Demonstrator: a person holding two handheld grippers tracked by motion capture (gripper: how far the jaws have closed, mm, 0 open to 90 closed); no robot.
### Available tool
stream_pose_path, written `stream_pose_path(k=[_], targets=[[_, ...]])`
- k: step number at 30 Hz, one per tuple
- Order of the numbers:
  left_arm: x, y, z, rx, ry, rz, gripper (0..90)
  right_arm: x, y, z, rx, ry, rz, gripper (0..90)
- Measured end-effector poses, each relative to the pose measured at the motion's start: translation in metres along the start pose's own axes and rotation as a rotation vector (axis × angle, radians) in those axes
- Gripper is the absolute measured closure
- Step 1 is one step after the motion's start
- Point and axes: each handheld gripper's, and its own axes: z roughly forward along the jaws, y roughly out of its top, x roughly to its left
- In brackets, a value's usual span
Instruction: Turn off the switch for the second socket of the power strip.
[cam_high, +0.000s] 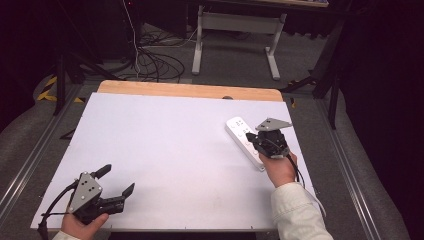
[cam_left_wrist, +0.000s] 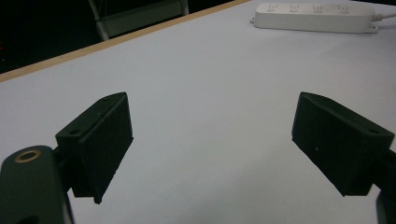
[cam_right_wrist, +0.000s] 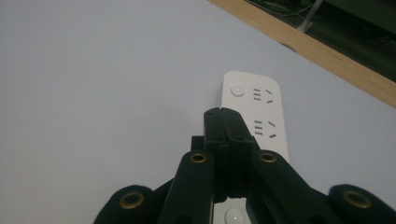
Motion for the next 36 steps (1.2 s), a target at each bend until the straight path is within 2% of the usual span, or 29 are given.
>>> stream_pose_path(k=[1,6,11,21,24,25,26,28,30,33,36], targets=[[0.0,0.0,0.0,0.003,0.004,0.011,12.9,0.001,0.0,-0.002,-0.005,0.004,-0.002,90.0],[0.0,0.0,-0.001,0.001,0.004,0.005,12.9,0.005,0.001,-0.005,-0.001,0.012,-0.016,90.0],[0.0,0.0,0.0,0.002,0.002,-0.001,13.0,0.006,0.001,-0.012,-0.019,0.015,-0.013,90.0],[0.0,0.0,0.0,0.003,0.003,0.0,13.0,0.016,0.004,-0.025,-0.048,0.028,-0.046,89.0],[0.0,0.0,0.0,0.001,0.004,-0.004,13.0,0.018,0.003,-0.029,-0.061,0.037,-0.04,84.7],[0.0,0.0,0.0,0.001,0.004,-0.003,13.0,0.021,0.002,-0.032,-0.079,0.053,-0.035,77.8],[0.0,0.0,0.0,0.002,0.003,-0.001,13.0,0.021,0.002,-0.032,-0.079,0.053,-0.035,77.8],[0.0,0.0,-0.001,0.004,0.006,0.004,12.9,0.024,0.001,-0.036,-0.093,0.073,-0.028,68.9],[0.0,0.0,-0.001,0.005,0.007,0.004,13.0,0.026,-0.001,-0.04,-0.113,0.091,-0.031,62.9],[0.0,0.0,-0.001,0.005,0.004,-0.001,13.0,0.031,-0.005,-0.045,-0.138,0.145,-0.028,53.4],[0.0,0.0,-0.001,0.007,0.001,0.007,13.0,0.034,-0.01,-0.05,-0.174,0.172,-0.033,42.7]])
